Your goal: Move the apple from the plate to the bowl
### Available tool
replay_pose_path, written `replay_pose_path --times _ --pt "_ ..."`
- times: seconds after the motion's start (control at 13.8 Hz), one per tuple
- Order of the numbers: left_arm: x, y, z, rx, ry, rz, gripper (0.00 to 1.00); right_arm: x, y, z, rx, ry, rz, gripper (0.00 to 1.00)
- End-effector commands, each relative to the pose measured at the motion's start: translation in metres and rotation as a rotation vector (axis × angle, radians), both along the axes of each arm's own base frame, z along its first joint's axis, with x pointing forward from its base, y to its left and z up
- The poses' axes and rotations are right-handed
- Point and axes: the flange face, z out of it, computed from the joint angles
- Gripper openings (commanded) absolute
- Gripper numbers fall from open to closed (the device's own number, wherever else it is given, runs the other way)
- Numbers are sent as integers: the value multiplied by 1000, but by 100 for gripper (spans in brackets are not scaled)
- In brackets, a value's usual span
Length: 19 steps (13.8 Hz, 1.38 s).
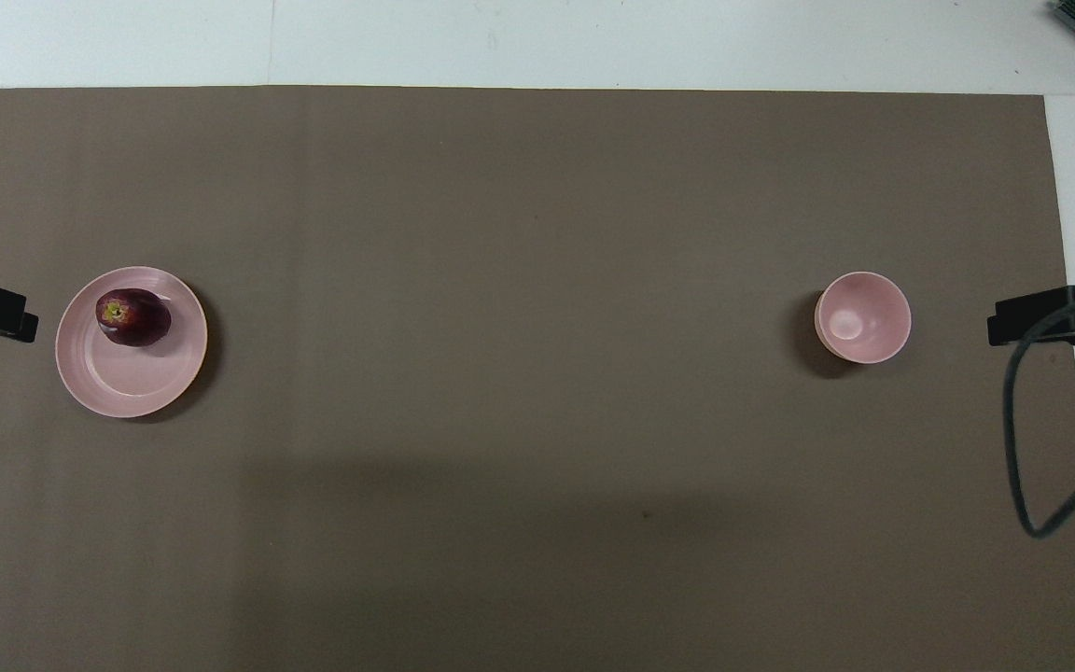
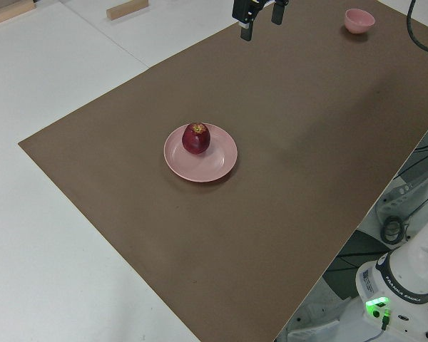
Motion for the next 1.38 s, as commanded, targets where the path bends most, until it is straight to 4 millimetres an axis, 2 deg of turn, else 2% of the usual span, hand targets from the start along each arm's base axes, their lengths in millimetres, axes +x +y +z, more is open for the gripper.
replay_pose_path --times 0.0,0.8,1.16,1.31 --pt "1 8 8 -20 -22 -10 100 -7 -5 0 -2 -10 19 100" --pt "5 11 5 -20 -36 -3 100 -7 -5 -1 -2 -8 19 100" --pt "17 13 -10 -18 -32 -3 100 -7 -5 0 -1 -10 19 100" --pt "27 22 -21 -16 -34 -10 100 -7 -5 -1 -2 -8 22 100"
